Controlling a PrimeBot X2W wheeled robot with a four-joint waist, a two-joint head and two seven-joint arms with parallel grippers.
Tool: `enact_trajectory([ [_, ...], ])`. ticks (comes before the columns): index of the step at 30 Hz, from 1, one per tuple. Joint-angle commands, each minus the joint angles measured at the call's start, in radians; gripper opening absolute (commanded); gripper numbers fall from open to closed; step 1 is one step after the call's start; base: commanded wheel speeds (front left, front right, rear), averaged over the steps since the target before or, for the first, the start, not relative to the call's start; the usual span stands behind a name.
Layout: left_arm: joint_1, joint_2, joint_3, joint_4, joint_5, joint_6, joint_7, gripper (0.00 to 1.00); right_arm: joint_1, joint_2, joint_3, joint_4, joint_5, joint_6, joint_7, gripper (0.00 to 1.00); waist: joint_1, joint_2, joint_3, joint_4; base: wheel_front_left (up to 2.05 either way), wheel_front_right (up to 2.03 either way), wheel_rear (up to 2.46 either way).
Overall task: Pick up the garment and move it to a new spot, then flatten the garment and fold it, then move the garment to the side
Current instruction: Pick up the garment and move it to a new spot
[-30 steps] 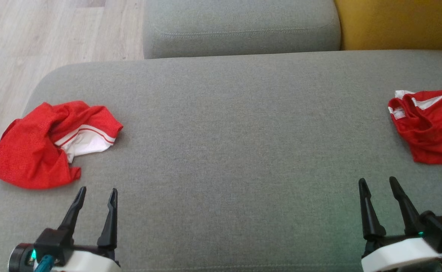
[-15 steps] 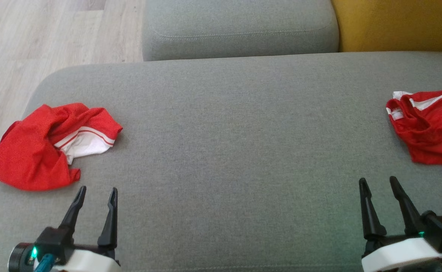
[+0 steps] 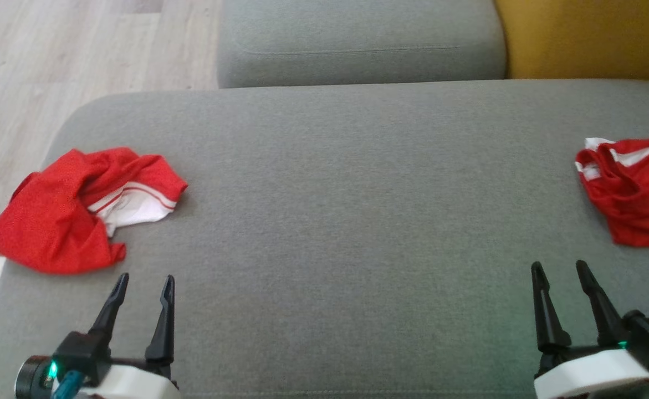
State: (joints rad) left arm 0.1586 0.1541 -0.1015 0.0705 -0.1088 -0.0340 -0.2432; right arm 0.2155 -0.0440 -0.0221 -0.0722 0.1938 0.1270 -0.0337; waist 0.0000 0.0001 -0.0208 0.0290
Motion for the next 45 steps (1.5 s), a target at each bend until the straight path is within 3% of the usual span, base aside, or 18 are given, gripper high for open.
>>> enact_trajectory([
  [1,-0.064,0.018,0.036,-0.026,-0.015,0.007,-0.001,1.00,-0.027,-0.006,0.016,-0.035,0.006,0.004,-0.005,1.00,0.0000,-0.0001,0.004,0.021,0.00,0.00,0.00],
  [15,-0.219,0.010,0.067,0.040,-0.051,0.002,-0.017,1.00,-0.059,-0.006,0.019,-0.100,-0.021,0.004,0.038,1.00,0.0000,-0.0001,0.052,0.301,0.00,0.00,0.00],
  [23,-0.235,0.001,0.093,0.014,-0.048,-0.005,-0.018,1.00,-0.071,-0.006,0.032,-0.124,-0.032,0.004,0.054,1.00,0.0000,-0.0001,0.065,0.377,0.00,0.00,0.00],
  [31,-0.244,-0.017,0.107,-0.005,-0.028,-0.015,-0.018,1.00,-0.080,-0.006,0.031,-0.143,-0.041,0.004,0.068,1.00,0.0000,-0.0001,0.089,0.406,0.00,0.00,0.00],
  [37,-0.280,-0.036,0.113,0.013,-0.007,-0.011,-0.018,1.00,-0.113,-0.008,0.043,-0.170,-0.057,0.004,0.088,1.00,0.0000,-0.0001,0.149,0.383,0.00,0.00,0.00],
  [42,-0.388,-0.060,0.098,0.092,0.004,-0.009,-0.018,1.00,-0.161,-0.029,0.043,-0.214,-0.073,0.004,0.120,1.00,0.0000,-0.0001,0.254,0.337,0.00,0.00,0.00],
  [45,-0.496,-0.064,0.088,0.208,0.000,-0.025,-0.018,1.00,-0.187,-0.054,0.045,-0.244,-0.078,0.004,0.147,1.00,0.0000,-0.0001,0.327,0.309,0.00,0.00,0.00],
])
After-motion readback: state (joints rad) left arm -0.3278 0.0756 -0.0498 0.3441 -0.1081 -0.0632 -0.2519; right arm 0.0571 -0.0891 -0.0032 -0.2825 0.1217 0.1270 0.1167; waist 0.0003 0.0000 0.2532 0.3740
